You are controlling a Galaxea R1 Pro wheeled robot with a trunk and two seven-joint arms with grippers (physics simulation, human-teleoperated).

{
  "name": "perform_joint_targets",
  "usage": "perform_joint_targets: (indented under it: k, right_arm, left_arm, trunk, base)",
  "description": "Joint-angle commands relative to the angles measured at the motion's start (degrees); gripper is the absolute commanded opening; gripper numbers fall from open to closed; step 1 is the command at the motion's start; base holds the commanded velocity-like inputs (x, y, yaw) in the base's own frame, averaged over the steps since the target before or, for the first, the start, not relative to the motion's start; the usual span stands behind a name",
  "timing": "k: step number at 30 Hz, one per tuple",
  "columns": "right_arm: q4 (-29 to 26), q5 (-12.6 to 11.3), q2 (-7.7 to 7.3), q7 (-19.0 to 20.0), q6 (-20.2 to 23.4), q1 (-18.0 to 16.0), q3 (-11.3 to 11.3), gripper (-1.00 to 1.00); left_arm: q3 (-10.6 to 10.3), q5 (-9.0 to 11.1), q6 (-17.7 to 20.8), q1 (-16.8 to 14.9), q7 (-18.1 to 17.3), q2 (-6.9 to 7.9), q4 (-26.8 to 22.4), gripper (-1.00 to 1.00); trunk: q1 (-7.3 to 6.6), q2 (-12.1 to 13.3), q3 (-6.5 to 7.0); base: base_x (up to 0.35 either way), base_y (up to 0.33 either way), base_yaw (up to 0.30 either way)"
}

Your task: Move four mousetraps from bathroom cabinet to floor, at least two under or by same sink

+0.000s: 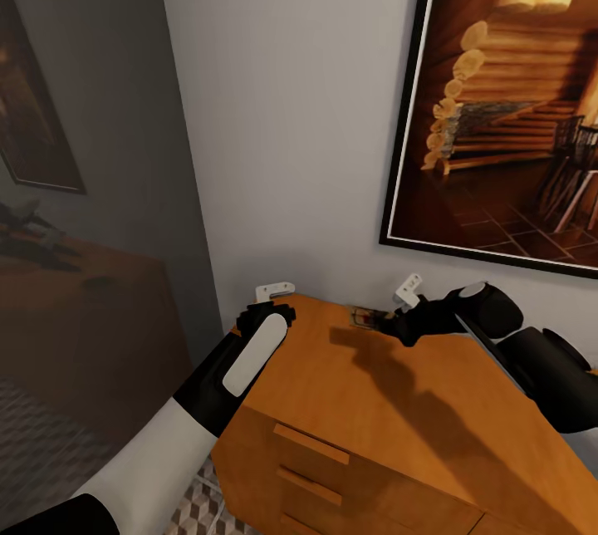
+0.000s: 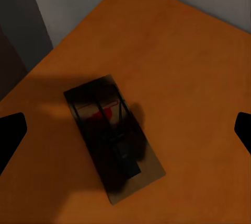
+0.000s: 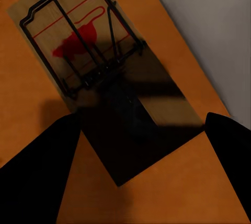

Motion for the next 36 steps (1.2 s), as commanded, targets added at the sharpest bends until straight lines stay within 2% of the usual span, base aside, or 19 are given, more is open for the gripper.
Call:
perform_joint_targets:
  k: [1,8,15,22,32,36]
  right_arm:
    - [-0.1,-0.1,-0.02,0.3,0.3,0.0,0.2,-1.0]
    - [-0.3,-0.2,0.08,3.8,0.3,1.9,0.4,-1.0]
    - [-0.3,0.1,-0.07,4.7,0.3,5.4,0.1,-1.0]
    - [-0.3,0.1,-0.64,5.0,0.3,7.6,-0.3,-1.0]
    - [-0.4,0.0,-0.51,4.8,0.3,8.7,-1.5,-1.0]
    - [-0.4,0.0,-0.16,4.9,0.3,8.7,-3.5,-1.0]
  left_arm:
    - [0.0,0.3,0.3,-0.1,0.5,0.0,0.0,1.0]
    - [-0.1,0.3,0.3,-0.1,0.5,0.0,0.0,1.0]
    - [-0.1,0.3,0.3,-0.1,0.4,0.0,0.1,1.0]
    - [-0.1,0.3,0.3,-0.1,0.4,0.0,0.0,1.0]
    - [-0.1,0.3,0.3,-0.1,0.5,0.0,-0.3,1.0]
    - [-0.1,0.3,0.3,-0.1,0.6,0.0,-0.3,1.0]
  trunk:
    - [0.0,0.0,-0.07]
    - [0.0,0.0,-0.07]
    - [0.0,0.0,-0.07]
    - [0.0,0.0,-0.07]
    - [0.0,0.0,-0.07]
    - [0.0,0.0,-0.07]
  base:
    - [0.0,0.0,0.0]
    - [0.0,0.0,0.0]
    - [0.0,0.0,0.0]
    - [0.0,0.0,0.0]
    - [0.0,0.0,0.0]
    - [0.055,0.0,0.0]
